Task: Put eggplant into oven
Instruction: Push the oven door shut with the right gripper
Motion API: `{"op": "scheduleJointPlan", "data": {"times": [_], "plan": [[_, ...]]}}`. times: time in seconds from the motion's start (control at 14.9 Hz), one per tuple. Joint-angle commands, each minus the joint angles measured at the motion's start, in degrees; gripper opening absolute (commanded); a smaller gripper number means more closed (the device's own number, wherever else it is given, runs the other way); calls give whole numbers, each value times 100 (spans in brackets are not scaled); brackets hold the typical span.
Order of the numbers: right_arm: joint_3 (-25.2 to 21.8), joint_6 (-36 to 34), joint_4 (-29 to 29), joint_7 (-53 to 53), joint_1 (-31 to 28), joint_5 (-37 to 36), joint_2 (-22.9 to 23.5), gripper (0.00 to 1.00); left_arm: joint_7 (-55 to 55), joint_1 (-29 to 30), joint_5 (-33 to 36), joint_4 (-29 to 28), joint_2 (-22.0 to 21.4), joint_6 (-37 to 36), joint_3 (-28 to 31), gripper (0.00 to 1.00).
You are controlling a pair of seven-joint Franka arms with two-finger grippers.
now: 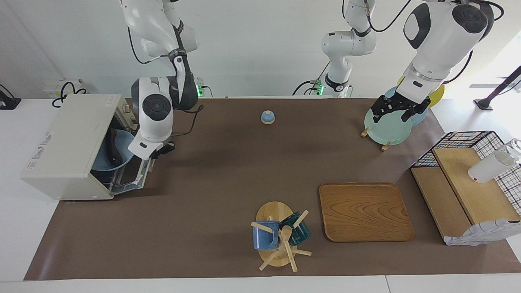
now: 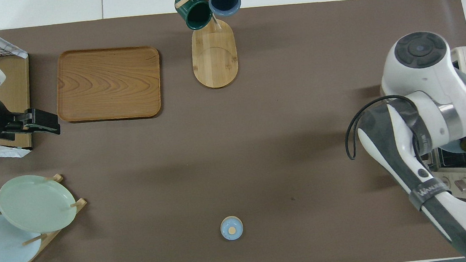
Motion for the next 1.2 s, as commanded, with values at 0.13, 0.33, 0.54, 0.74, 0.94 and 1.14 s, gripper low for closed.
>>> {"op": "scheduleJointPlan", "data": {"times": [0.13,0.33,0.54,0.74,0.94,1.14], "plan": [[-66,-320,25,-914,-527,-115,-560,0,17,46,64,-7,-51,-78,-23,100],[-75,-741,34,-1064,-588,16,-937,0,17,46,64,-7,-51,-78,-23,100],[-154,-1408,322,-1222,-597,552,-1378,3,17,46,64,-7,-60,-78,-23,100],[-215,-940,220,-847,-641,1200,-1387,6,17,46,64,-7,-51,-78,-23,100],[-154,458,-527,-240,-475,1361,-1178,5,17,46,64,-7,-51,-78,-23,100],[-163,795,-572,-53,-447,1318,-782,5,17,46,64,-7,-51,-70,-23,100]]}}
